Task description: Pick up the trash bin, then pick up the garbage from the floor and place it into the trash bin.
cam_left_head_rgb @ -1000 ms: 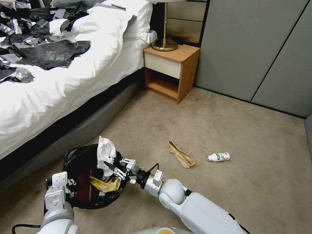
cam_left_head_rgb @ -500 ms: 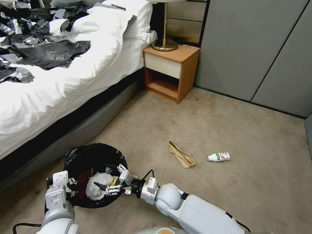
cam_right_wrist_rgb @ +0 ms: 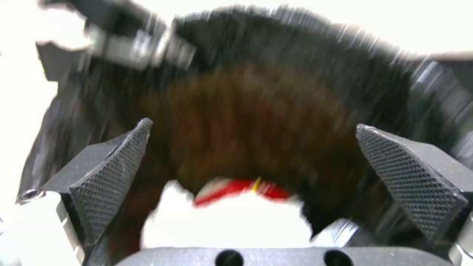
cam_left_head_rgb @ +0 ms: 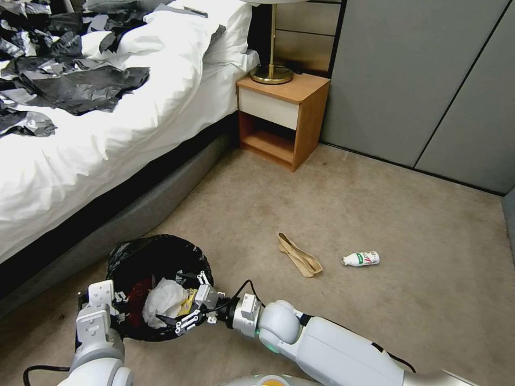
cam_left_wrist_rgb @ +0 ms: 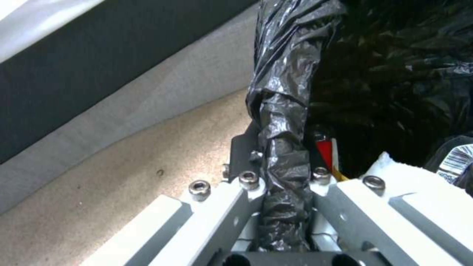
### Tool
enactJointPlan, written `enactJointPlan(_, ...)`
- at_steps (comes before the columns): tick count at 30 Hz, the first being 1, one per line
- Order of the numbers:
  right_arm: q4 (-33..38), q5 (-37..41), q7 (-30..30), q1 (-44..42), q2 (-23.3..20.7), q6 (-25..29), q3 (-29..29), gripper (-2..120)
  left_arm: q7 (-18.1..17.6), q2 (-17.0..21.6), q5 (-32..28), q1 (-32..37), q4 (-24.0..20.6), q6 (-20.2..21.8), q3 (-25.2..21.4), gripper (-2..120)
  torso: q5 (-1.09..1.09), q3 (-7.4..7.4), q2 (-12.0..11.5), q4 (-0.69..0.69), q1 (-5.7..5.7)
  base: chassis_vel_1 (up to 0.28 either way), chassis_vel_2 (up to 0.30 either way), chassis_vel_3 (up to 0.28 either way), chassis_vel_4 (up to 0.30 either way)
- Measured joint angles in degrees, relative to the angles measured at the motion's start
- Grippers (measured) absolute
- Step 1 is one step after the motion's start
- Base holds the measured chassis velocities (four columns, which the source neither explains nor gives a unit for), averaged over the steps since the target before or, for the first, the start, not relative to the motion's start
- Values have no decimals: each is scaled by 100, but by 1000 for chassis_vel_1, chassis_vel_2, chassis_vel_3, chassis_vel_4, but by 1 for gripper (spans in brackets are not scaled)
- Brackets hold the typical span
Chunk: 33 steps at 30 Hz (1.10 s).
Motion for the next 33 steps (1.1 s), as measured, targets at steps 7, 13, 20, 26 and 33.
enactJointPlan(7, 811, -526, 383, -369, 93, 202, 927, 100, 54, 43, -9, 31, 25, -32, -31, 1, 1, 0, 0, 0, 0, 0, 0, 0, 0)
enactJointPlan(13, 1680, -1098, 1353, -1106, 44, -38, 2074, 100, 83, 92, -100, 81, -2, -77, -82, 1, -1, 0, 0, 0, 0, 0, 0, 0, 0)
enactJointPlan(20, 1876, -1291, 1771, -1758, -32, -264, 2806, 100, 94, 88, -92, 91, -15, -99, -85, 1, 1, 0, 0, -1, 0, 0, 0, 0, 0)
enactJointPlan(26, 1750, -1251, 1854, -2097, -92, -301, 3212, 100, 115, 51, -31, 119, -43, -112, -71, 1, 1, -1, 0, 0, 0, 0, 0, 0, 0)
enactJointPlan(33, 1612, -1298, 1797, -2191, -2, -228, 3367, 100, 299, 9, 151, 170, -60, -216, -82, 1, 1, 0, 0, 0, 0, 0, 0, 0, 0)
